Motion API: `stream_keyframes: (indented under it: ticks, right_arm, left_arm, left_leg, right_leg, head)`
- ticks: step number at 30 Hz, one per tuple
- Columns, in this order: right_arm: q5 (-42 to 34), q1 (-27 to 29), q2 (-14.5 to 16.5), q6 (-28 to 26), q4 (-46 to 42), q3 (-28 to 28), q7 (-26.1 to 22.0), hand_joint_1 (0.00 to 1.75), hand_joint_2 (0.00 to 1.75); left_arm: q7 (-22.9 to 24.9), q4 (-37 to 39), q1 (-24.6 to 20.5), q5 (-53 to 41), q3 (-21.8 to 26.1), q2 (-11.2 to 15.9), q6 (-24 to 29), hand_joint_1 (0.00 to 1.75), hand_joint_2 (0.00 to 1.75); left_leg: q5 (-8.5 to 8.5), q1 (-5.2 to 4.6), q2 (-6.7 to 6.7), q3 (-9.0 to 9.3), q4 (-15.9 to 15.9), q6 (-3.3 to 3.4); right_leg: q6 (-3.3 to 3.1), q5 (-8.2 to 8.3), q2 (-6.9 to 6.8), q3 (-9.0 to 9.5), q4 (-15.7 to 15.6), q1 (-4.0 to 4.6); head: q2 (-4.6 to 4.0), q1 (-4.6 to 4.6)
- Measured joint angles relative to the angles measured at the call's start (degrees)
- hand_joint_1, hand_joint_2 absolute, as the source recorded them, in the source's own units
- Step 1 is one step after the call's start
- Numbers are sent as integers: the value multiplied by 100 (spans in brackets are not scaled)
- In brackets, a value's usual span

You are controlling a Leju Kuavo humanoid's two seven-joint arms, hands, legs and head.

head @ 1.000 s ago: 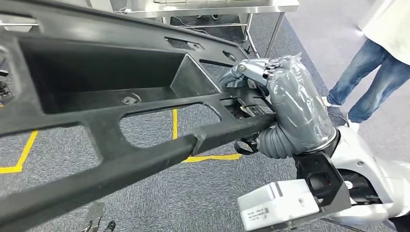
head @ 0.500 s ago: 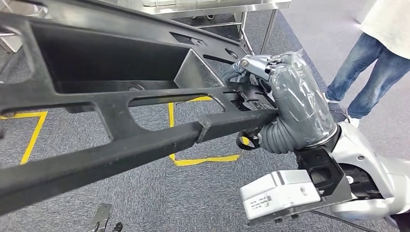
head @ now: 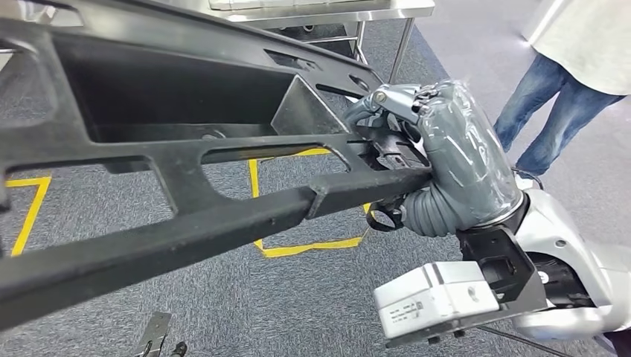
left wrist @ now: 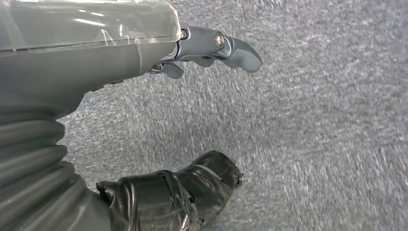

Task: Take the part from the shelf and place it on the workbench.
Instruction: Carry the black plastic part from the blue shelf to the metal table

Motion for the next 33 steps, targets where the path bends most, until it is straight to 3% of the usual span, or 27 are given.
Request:
stream_keyframes:
  ticks: [3,5,7,9,10,12,13,14,15,16,17,19,22,24,26,28,29,30,31,33]
  right_arm:
    - [-5,-10,-19,0,0,0,0,171,175]
    - [-8,-21,-22,1,-1,-1,0,171,175]
    - [-10,-28,-28,1,-2,-2,0,171,175]
    - [-11,-41,-34,2,-2,-3,0,171,175]
    - [-12,-48,-35,4,-2,-3,0,171,175]
    - [-20,-59,-34,8,-2,-3,0,171,175]
    - [-22,-58,-34,11,-2,-2,0,171,175]
    - [-16,-58,-34,16,-2,-2,0,171,175]
    - [10,-59,-34,25,-2,-2,0,171,175]
    - [54,-60,-34,37,-2,-2,0,171,175]
    - [110,-62,-34,52,-2,-2,0,171,175]
    - [209,-72,-34,80,-2,-2,0,171,175]
    - [260,-84,-37,96,-2,-2,0,171,175]
    - [280,-95,-45,99,-2,-2,0,171,175]
    - [348,-112,-57,113,-2,-3,0,171,175]
    - [467,-102,-63,142,-2,-3,0,171,175]
    - [534,-89,-63,162,-2,-2,0,171,175]
    - [599,-81,-63,181,-2,-2,0,171,175]
    - [655,-80,-63,196,-3,-3,0,171,175]
    - [734,-77,-63,210,-6,-3,0,171,175]
  left_arm:
    - [0,0,-3,0,-1,-26,-6,0,175]
    - [1,0,-2,0,-1,-32,-6,0,175]
    - [2,-1,-3,-1,-1,-33,-8,0,175]
    - [4,-6,-9,-3,-2,-32,-10,0,175]
    - [4,-9,-12,-3,-3,-32,-12,0,175]
    - [5,-11,-7,-4,-7,-37,-19,0,175]
    - [7,-11,2,-4,-8,-39,-22,0,175]
    - [11,-11,10,-4,-9,-40,-26,0,175]
    - [14,-11,14,-4,-10,-40,-28,0,175]
    - [17,-12,12,-3,-10,-40,-30,0,175]
    - [19,-13,8,-3,-11,-39,-32,0,175]
    - [20,-13,-5,-2,-12,-39,-34,0,175]
    - [22,-14,-13,-1,-14,-40,-37,0,175]
    - [22,-21,-15,0,-14,-45,-38,0,175]
    - [26,-28,-16,1,-15,-48,-38,0,175]
    - [35,-28,-15,7,-17,-45,-34,0,175]
    - [42,-28,-13,11,-22,-45,-33,0,175]
    - [47,-28,-10,15,-32,-46,-32,0,175]
    - [51,-28,-8,19,-44,-51,-31,0,175]
    - [55,-28,-5,25,-77,-62,-27,0,175]
  left_leg:
    - [-65,-16,64,61,23,-37]
    - [-91,-41,110,78,26,-86]
    - [-103,-57,172,94,10,-136]
    - [-204,-53,134,63,126,-196]
    - [-328,-48,81,-28,335,-228]
    - [-650,-26,-8,-384,1049,-272]
    - [-753,-15,-21,-572,1391,-288]
    - [-753,-4,-24,-695,1579,-301]
    - [-640,5,-25,-713,1547,-306]
    - [-433,12,-26,-618,1288,-303]
    - [-210,17,-32,-455,893,-292]
    - [3,5,-59,-146,236,-256]
    - [-23,-14,-73,-27,36,-166]
    - [-20,5,-67,26,-9,-87]
    - [-36,18,-63,81,-35,-29]
    - [-74,15,-57,111,-33,-3]
    - [-99,14,-55,135,-29,-1]
    - [-129,15,-54,169,-25,-6]
    - [-166,17,-53,218,-22,-17]
    - [-254,20,-52,333,-23,-61]
  right_leg:
    - [-78,535,-165,521,-1104,47]
    - [-132,609,-250,703,-1476,99]
    - [-175,609,-187,708,-1501,98]
    - [-229,624,-122,740,-1545,57]
    - [-259,628,-94,760,-1565,33]
    - [-298,619,-30,773,-1569,21]
    - [-308,613,7,774,-1567,20]
    - [-313,602,43,779,-1563,18]
    - [-310,588,79,789,-1557,14]
    - [-298,567,111,807,-1547,7]
    - [-279,541,139,828,-1533,0]
    - [-215,493,183,847,-1501,6]
    - [-106,507,210,857,-1487,14]
    - [-58,459,148,806,-1355,10]
    - [-29,232,55,543,-870,3]
    - [-3,-30,14,116,-153,0]
    - [9,-63,7,-43,62,-3]
    - [16,15,1,-101,74,-4]
    - [17,203,-6,-41,-142,-5]
    - [-6,641,-44,270,-918,3]
  head:
    - [0,4]
    - [0,4]
    - [0,3]
    - [0,-3]
    - [0,-10]
    - [1,-21]
    - [1,-21]
    - [1,-20]
    - [0,-20]
    - [0,-21]
    - [0,-20]
    - [1,-17]
    - [0,2]
    - [0,17]
    - [1,56]
    - [1,91]
    - [1,110]
    - [1,134]
    - [1,167]
    - [0,240]
